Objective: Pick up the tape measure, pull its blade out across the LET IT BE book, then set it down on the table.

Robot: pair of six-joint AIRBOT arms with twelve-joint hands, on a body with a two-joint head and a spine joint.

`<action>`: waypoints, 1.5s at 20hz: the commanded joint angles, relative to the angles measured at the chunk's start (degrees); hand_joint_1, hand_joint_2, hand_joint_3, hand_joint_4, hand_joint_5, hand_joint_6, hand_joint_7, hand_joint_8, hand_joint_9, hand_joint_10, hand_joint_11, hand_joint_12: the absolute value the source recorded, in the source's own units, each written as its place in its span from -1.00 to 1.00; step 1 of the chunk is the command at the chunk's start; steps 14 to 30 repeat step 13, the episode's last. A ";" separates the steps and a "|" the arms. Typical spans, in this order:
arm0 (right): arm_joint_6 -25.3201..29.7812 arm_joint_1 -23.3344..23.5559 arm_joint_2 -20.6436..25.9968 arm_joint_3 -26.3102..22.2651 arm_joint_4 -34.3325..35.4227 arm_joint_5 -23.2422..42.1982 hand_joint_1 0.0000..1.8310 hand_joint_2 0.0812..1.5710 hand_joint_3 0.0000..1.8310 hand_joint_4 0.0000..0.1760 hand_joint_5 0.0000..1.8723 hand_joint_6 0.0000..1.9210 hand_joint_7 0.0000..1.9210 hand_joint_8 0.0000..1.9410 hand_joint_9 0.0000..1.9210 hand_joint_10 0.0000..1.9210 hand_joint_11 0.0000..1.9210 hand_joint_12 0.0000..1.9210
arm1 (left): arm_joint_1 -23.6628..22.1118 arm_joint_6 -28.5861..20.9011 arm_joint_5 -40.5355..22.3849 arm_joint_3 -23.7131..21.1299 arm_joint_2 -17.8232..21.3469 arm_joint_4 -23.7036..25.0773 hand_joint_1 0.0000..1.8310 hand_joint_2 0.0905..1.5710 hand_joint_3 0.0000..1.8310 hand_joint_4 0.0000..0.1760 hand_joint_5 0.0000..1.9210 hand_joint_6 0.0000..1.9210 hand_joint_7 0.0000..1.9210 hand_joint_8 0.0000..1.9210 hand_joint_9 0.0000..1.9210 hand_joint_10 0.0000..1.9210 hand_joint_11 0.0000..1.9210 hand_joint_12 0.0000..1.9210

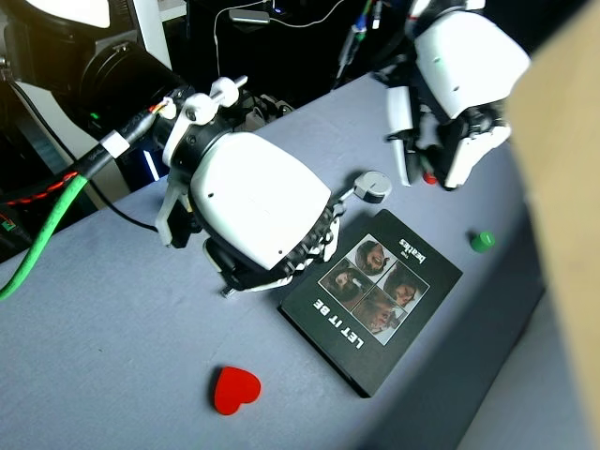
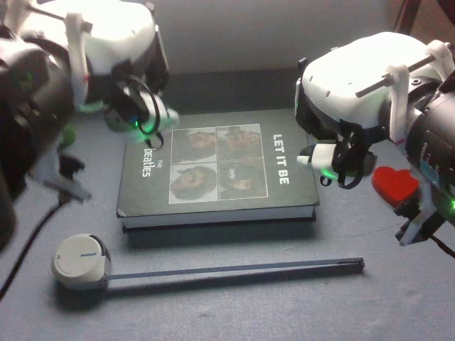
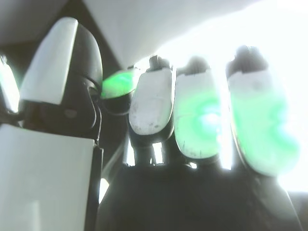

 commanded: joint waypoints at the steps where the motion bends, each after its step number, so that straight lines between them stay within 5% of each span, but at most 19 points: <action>1: 0.31 0.56 0.21 -0.16 -4.93 -1.34 0.05 0.73 -1.00 1.00 0.30 1.00 0.59 1.00 0.81 1.00 0.98 1.00 | -0.23 -0.69 -4.32 -0.60 -0.85 4.01 0.08 0.50 -1.00 0.99 0.35 1.00 0.53 1.00 0.62 1.00 0.70 1.00; 4: 0.32 0.54 0.21 -0.16 -4.95 -1.25 -0.03 0.79 -0.99 1.00 0.37 1.00 0.65 1.00 0.92 1.00 1.00 1.00 | 2.71 -6.86 -13.89 -2.56 -4.85 4.12 0.11 0.49 -1.00 1.00 0.37 1.00 0.55 1.00 0.60 1.00 0.69 1.00; 7: 0.32 0.52 0.22 -0.16 -5.10 -0.97 -0.07 0.85 -0.99 1.00 0.45 1.00 0.74 1.00 1.00 1.00 1.00 1.00 | 4.05 -7.43 -17.52 -3.11 -7.07 3.54 0.12 0.48 -1.00 1.00 0.40 1.00 0.56 1.00 0.61 1.00 0.70 1.00; 11: 0.46 0.47 0.24 -0.15 -5.28 -0.80 0.08 0.74 -1.00 1.00 0.60 1.00 0.78 1.00 1.00 1.00 1.00 1.00 | 5.30 -9.32 -17.95 -3.39 -7.69 4.00 0.06 0.51 -0.99 0.98 0.42 1.00 0.57 1.00 0.64 1.00 0.71 1.00; 13: 0.54 0.47 0.24 -0.15 -5.34 -0.78 -0.03 0.85 -0.99 1.00 0.67 1.00 0.83 1.00 1.00 1.00 1.00 1.00 | 5.59 -10.74 -18.08 -3.22 -7.57 4.31 0.04 0.50 -1.00 0.97 0.42 1.00 0.55 1.00 0.62 1.00 0.71 1.00; 30: 0.54 0.47 0.24 -0.15 -5.34 -0.78 -0.03 0.85 -0.99 1.00 0.67 1.00 0.83 1.00 1.00 1.00 1.00 1.00 | 5.59 -10.74 -18.08 -3.22 -7.57 4.31 0.04 0.50 -1.00 0.97 0.42 1.00 0.55 1.00 0.62 1.00 0.71 1.00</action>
